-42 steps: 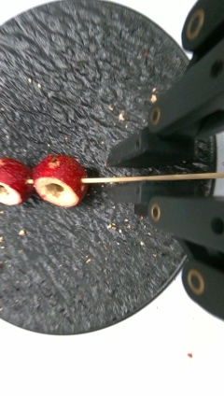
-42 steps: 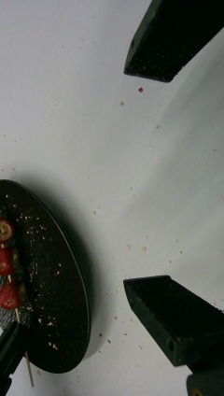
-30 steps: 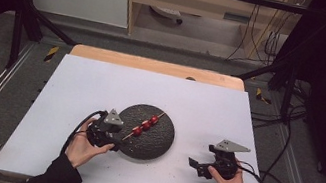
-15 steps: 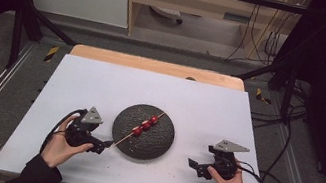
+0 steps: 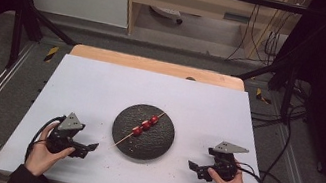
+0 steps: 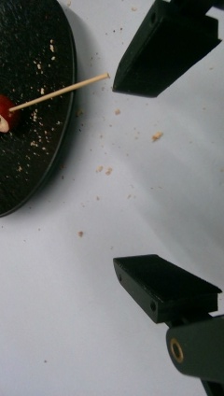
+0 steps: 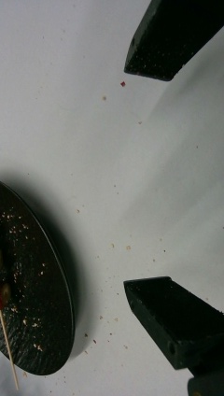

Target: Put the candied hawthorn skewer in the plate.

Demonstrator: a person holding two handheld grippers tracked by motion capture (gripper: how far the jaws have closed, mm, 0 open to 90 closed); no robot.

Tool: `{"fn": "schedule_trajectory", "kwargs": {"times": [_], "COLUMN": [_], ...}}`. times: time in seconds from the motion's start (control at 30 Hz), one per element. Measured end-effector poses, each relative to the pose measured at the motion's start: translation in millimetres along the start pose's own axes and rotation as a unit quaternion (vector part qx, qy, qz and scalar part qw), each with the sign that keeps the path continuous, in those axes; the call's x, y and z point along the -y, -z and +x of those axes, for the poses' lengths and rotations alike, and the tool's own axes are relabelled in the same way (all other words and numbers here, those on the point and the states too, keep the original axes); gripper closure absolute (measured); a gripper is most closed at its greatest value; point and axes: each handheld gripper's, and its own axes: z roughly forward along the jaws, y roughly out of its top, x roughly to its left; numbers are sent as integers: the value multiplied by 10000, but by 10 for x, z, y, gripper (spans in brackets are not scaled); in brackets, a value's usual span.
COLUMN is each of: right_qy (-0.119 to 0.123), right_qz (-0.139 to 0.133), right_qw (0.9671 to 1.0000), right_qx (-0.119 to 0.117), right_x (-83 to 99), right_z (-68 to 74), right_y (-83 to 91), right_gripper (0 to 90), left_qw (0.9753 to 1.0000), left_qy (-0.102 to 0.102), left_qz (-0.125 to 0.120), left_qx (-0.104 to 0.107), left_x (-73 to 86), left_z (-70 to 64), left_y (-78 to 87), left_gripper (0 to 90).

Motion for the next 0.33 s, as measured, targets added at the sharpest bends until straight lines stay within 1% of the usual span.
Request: {"fn": "schedule_trajectory", "kwargs": {"times": [0.1, 0.33], "right_qy": [0, 17], "right_qz": [79, 82], "right_qw": [10000, 10000], "right_qx": [-16, -25], "right_x": [7, 13], "right_z": [9, 12], "right_y": [-3, 1], "right_gripper": [6, 5], "left_qw": [10000, 10000], "left_qy": [53, 89], "left_qz": [-71, 15], "left_qx": [12, 5], "left_x": [58, 161], "left_z": [26, 61], "left_y": [11, 21], "left_gripper": [131, 131]}}
